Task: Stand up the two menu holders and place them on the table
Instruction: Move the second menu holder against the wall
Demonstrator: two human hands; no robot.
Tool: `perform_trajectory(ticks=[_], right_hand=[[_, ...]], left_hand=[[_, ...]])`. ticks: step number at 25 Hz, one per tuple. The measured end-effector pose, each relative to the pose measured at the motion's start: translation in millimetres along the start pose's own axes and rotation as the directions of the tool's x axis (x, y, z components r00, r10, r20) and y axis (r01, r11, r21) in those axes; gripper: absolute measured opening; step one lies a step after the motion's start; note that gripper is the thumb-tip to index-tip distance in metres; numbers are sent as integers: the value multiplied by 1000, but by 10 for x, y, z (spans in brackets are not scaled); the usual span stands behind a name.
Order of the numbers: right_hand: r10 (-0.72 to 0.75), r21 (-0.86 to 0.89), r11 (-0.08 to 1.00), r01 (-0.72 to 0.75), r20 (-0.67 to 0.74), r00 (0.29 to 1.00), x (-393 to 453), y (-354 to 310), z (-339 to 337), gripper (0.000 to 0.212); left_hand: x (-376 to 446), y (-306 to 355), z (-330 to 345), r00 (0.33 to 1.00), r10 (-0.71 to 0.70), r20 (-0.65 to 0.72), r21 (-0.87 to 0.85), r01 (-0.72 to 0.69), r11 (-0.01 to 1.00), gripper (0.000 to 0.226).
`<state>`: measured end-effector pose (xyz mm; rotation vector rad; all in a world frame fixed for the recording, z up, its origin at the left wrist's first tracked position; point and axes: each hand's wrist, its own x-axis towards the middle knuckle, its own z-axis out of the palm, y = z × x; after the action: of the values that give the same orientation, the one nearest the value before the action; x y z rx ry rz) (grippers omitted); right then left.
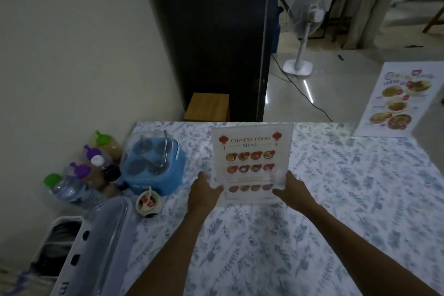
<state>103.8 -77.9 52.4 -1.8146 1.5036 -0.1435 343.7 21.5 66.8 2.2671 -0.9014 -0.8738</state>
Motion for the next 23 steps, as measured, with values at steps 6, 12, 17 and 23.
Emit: perform_trajectory(ticks=[6,12,17,23], right_hand=[[-61,22,998,62,-29,998,276,-48,-141,43],[-171,-30,985,169,-121,978,838,-688,-455,43],[-214,-60,977,206,-168,962,1414,-1481,-364,37],[-260,-17,966,260,-135,956,2213,-2654,446,32]], left_hand=[[255,286,15,990,140,-2,50,-140,989,40],[833,793,-503,974,222,-50,27,-221,975,44],[1621,934,-1233,959,265,-98,96,-256,962,47],[2733,492,-2359,959,235,-161,167,-208,964,53]])
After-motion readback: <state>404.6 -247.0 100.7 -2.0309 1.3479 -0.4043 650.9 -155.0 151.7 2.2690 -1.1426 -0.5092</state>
